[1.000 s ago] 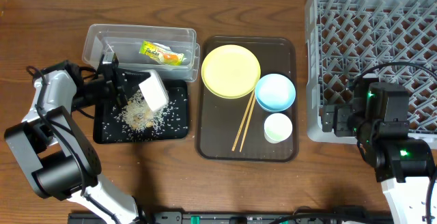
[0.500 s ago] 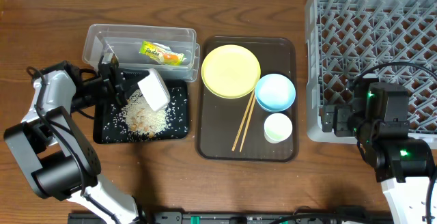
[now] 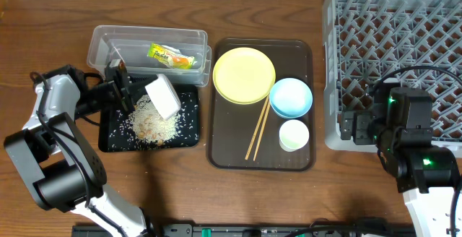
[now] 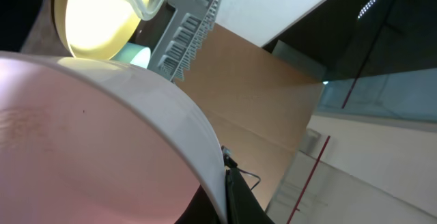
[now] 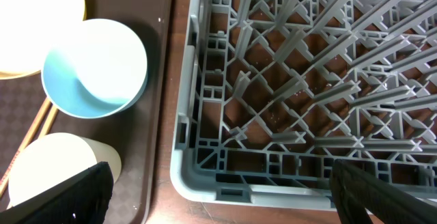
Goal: Sort waste into correct bins and load items into the dishwasher rack
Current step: 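Tip the white bowl over the black tray to dump the rice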
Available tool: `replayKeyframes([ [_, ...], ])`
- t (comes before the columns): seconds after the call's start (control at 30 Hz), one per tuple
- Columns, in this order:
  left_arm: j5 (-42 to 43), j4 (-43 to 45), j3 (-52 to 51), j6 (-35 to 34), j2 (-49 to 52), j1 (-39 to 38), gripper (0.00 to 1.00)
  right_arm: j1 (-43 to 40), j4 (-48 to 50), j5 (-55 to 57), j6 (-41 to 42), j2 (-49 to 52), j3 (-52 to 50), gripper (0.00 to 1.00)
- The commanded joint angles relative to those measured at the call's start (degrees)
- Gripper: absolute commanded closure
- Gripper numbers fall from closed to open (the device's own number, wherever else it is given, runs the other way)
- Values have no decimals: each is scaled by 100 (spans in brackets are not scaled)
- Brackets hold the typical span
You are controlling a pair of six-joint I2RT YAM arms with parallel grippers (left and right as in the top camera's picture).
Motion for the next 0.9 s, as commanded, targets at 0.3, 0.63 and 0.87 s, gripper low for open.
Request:
replayKeyframes([
  [0.3, 140, 750, -37, 857, 17, 28, 94, 66, -37, -4, 39, 2, 96, 1],
  [0.63, 136, 778, -37, 107, 17, 28, 94, 66, -46, -4, 39, 2, 96, 1],
  [0.87, -120, 918, -20, 251, 15, 79, 94, 66, -46, -4, 39, 2, 96, 1],
])
